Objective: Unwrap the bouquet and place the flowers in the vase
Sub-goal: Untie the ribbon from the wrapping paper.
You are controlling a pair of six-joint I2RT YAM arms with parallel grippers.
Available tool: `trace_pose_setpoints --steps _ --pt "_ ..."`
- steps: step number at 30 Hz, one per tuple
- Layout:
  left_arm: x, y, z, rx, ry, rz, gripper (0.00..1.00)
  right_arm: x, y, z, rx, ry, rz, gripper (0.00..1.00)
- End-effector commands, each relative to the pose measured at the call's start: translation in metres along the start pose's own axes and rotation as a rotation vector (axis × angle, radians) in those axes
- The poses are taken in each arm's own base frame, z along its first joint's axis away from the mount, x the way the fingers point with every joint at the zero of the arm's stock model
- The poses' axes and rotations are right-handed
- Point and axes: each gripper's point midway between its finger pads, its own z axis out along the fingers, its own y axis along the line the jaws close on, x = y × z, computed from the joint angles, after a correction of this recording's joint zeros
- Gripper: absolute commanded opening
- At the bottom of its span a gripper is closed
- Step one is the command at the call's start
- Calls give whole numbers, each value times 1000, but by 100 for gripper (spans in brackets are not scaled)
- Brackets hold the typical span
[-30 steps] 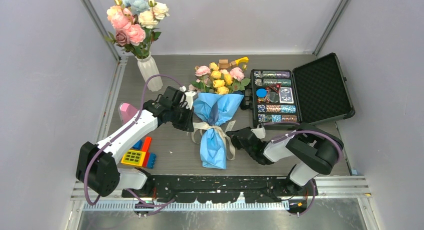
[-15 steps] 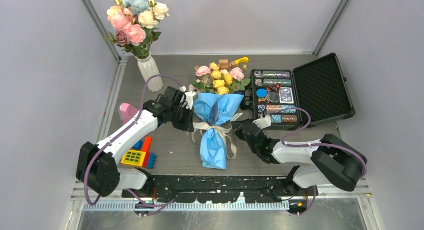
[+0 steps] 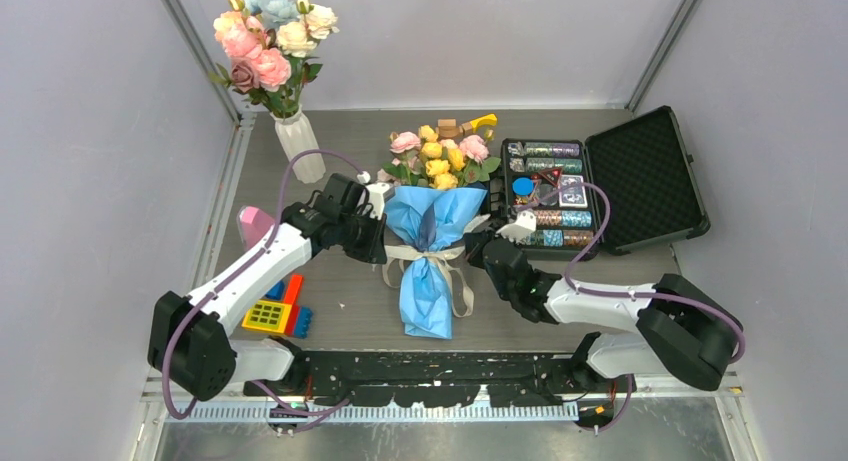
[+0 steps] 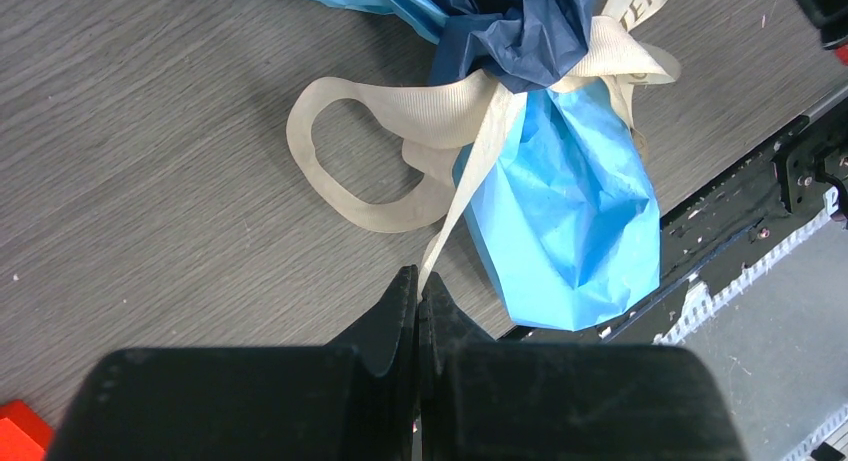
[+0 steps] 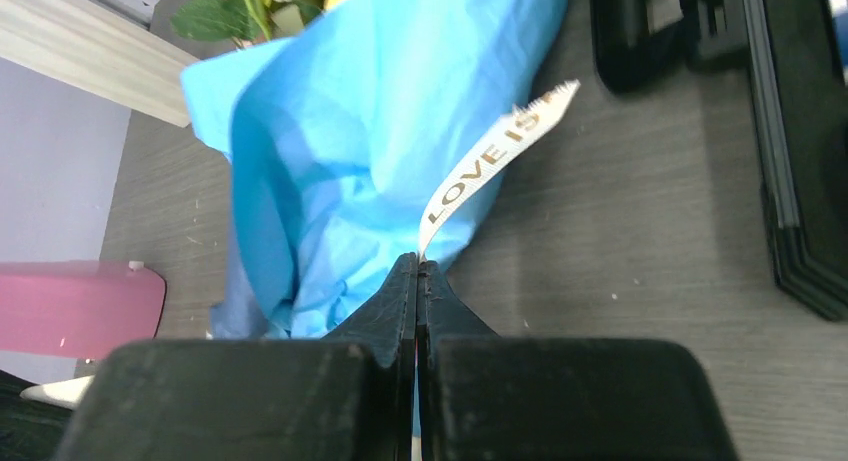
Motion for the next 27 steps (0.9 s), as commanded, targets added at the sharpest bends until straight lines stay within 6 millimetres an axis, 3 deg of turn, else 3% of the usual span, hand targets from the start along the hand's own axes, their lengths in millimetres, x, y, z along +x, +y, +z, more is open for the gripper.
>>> trace_pose_setpoints --steps 1,11,17,27 --pt "-6 1 -7 -9 -40 28 0 -34 9 1 46 -96 -145 0" --pt "-5 6 -7 -34 -37 23 0 -47 -13 -1 209 -115 -320 0" --pt "-4 7 -5 -36 -30 21 0 -56 -9 -4 199 -126 -355 0" --pt "-3 6 -4 -31 -26 18 0 -53 -8 -4 187 -119 -355 0"
